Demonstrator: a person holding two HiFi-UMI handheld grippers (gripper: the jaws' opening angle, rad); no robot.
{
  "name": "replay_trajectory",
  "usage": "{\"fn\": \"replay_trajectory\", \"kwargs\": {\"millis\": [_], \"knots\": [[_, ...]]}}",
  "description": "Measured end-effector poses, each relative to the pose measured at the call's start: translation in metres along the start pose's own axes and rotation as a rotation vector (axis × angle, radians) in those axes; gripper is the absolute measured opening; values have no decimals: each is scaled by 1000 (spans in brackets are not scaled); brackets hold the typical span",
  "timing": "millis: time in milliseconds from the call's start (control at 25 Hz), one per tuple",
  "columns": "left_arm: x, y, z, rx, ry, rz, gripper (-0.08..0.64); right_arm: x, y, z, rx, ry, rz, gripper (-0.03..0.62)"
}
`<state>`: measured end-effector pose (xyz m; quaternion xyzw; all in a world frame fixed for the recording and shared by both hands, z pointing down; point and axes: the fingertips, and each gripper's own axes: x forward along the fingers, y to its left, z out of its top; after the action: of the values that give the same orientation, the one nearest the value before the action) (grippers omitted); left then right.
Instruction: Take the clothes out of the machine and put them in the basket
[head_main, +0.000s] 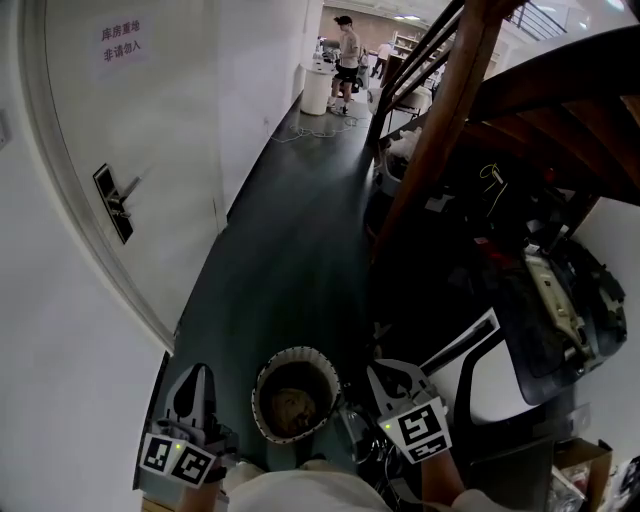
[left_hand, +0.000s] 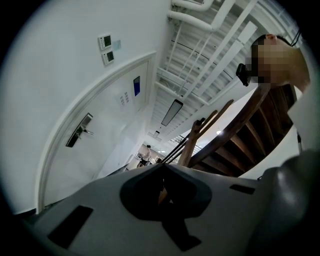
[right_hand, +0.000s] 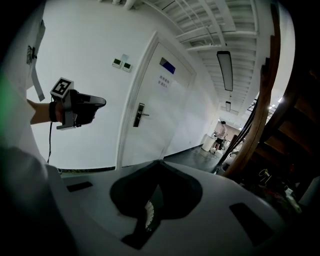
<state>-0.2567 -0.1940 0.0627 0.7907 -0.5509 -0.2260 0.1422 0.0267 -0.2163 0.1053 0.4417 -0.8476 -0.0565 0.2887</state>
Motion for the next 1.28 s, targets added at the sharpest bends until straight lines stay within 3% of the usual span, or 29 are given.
{"fn": "replay_trajectory", "kwargs": {"millis": [1280], "knots": [[-6, 15, -4, -21, 8, 26, 14, 14, 25, 21, -51, -36, 26, 11]]}}
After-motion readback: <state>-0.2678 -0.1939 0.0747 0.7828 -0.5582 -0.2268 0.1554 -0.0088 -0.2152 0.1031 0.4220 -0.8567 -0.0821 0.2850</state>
